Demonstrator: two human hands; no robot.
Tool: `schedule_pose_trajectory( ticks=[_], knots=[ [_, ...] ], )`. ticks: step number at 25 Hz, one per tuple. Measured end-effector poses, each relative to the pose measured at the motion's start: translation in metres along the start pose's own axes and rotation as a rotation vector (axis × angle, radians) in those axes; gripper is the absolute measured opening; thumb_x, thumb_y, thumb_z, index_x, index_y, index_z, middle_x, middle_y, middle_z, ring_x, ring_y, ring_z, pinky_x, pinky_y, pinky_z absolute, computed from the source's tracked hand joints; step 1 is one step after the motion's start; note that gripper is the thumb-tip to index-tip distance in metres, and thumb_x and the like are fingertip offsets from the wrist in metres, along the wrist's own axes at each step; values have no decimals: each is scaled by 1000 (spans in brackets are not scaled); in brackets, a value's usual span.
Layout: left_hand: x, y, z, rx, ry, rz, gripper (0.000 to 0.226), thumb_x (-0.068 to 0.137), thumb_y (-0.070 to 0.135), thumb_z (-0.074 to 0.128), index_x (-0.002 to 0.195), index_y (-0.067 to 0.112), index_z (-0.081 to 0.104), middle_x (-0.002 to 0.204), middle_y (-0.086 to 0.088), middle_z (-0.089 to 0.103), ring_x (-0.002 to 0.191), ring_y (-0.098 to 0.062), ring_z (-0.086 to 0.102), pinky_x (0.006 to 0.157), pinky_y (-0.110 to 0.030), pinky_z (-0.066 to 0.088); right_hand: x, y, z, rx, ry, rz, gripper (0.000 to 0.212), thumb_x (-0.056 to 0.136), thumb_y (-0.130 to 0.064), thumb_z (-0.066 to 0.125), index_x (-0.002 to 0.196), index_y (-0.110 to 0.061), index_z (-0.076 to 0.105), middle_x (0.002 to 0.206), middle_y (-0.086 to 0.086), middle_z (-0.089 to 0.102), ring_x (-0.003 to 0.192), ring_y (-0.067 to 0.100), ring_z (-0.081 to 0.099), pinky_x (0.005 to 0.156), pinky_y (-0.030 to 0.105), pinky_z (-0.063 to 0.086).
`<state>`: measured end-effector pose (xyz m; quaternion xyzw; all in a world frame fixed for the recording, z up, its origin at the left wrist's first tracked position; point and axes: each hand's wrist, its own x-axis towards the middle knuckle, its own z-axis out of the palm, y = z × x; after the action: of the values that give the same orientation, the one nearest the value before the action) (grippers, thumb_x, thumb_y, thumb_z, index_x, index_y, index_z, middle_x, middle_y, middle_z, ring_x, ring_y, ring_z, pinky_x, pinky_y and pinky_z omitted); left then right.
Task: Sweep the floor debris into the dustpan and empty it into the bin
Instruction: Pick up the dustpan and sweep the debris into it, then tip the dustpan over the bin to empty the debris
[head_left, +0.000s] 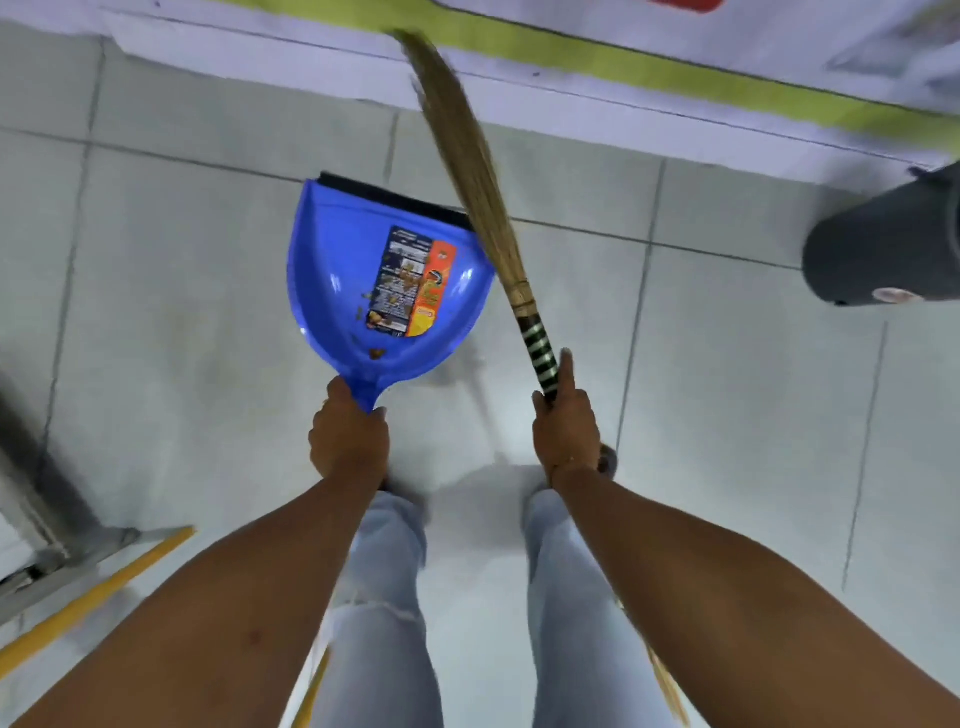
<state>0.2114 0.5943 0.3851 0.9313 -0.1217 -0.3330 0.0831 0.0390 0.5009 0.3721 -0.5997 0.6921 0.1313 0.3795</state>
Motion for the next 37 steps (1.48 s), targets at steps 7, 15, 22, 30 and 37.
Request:
schedule_pose_trajectory(
  ticks=[7,15,22,30,37],
  knots=[
    [-93,143,110,-18,37,-70,46,83,16,64,122,1,43,119,-28,58,112,-47,51,95,-50,41,49,142,-151,202,32,81,63,100,-28,40,152,-33,5,118,16,55,103,31,60,90,40,48],
    [-191,322,194,85,-91,242,40,82,15,65,115,4,47,109,-22,65,103,-43,57,86,-45,45,105,280,-310,-122,0,250,54,101,-26,35,151,-35,16,126,12,48,108,30,59,85,39,49],
    [-212,513,259,318,-167,469,49,84,19,64,127,8,43,115,-20,64,107,-42,56,87,-44,45,204,368,-435,-276,-49,297,44,96,-14,34,134,-30,48,116,5,62,109,27,59,85,34,48],
    [-256,652,363,614,-247,624,37,83,17,59,118,15,47,111,-16,65,103,-41,58,81,-41,47,302,440,-534,-538,-151,134,37,97,-17,34,126,-25,55,125,4,60,119,28,52,96,37,39],
    [-296,705,417,799,-187,675,22,89,11,48,110,9,53,108,-16,65,102,-37,59,77,-40,47,346,465,-583,-707,-261,-27,38,97,-17,34,128,-21,56,126,5,60,121,29,50,95,38,38]
  ],
)
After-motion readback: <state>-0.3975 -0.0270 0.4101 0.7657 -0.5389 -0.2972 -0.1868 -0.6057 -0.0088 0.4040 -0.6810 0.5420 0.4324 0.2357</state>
